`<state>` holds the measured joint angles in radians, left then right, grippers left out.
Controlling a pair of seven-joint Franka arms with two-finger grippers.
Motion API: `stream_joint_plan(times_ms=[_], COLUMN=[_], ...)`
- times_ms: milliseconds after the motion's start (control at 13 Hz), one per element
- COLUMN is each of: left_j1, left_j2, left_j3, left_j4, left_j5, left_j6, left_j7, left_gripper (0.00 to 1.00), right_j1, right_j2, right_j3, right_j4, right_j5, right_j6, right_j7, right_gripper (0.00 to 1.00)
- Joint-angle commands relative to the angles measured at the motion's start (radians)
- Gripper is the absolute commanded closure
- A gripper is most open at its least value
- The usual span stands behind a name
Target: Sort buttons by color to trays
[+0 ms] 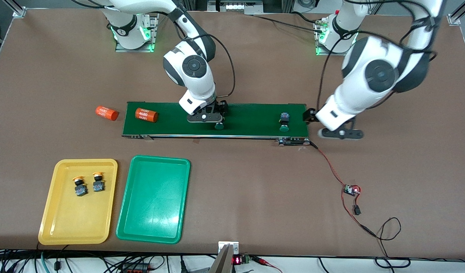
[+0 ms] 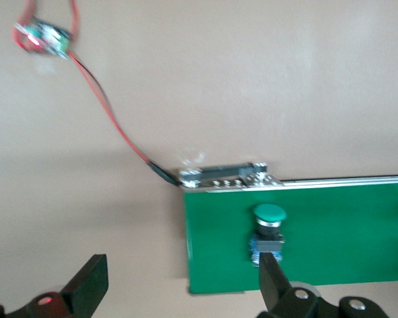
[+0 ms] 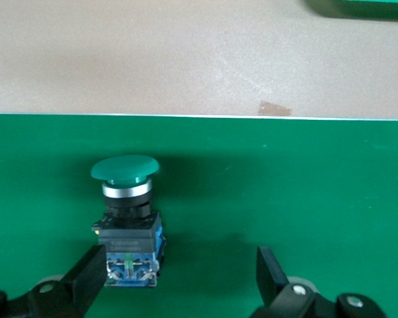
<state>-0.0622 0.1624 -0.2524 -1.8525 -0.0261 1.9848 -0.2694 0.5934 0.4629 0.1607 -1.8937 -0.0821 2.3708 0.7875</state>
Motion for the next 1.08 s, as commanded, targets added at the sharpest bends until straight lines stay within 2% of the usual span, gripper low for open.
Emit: stream_joint_plan(times_ms=[0,154,385,616,770,1002], left_j1=[-0.001,-0.002,-0.018,-0.022,-0.027,-0.031], left_j2=[-0.047,-0.041,-0.017,-0.03,-0.091,-0.141], left_j3=[0.08,0.119,0.195,0.229,0.234,0.249], left_j4=[0.021,0.106,0.223,0.226,0.202,0.167], left_j5=[-0.008,-0.006,0.0,-0.003,0.003,0.006], left_j6=[-0.047,-0.147,-0.248,-0.239,-0.253,-0.264], left_j7=[0.142,0.246,0.243,0.24,0.245,0.242], left_gripper=[0.0,0.0,0.0,0.0,0.0,0.0], right_j1=[0.0,-0.001,-0.003,-0.006,-0.01,-0.018], right_j2=[-0.009,-0.009,-0.001,-0.001,-0.001,0.008], right_j3=[0.008,0.01,0.008,0.008,0.008,0.008], right_j4=[-0.03,-0.031,-0.031,-0.031,-0.031,-0.031], right_j5=[-0.016,-0.016,-0.016,-0.016,-0.016,-0.016], right_j6=[0.015,0.015,0.016,0.016,0.016,0.018], right_j7=[0.026,0.026,0.026,0.026,0.024,0.016], right_gripper=[0.0,0.0,0.0,0.0,0.0,0.22])
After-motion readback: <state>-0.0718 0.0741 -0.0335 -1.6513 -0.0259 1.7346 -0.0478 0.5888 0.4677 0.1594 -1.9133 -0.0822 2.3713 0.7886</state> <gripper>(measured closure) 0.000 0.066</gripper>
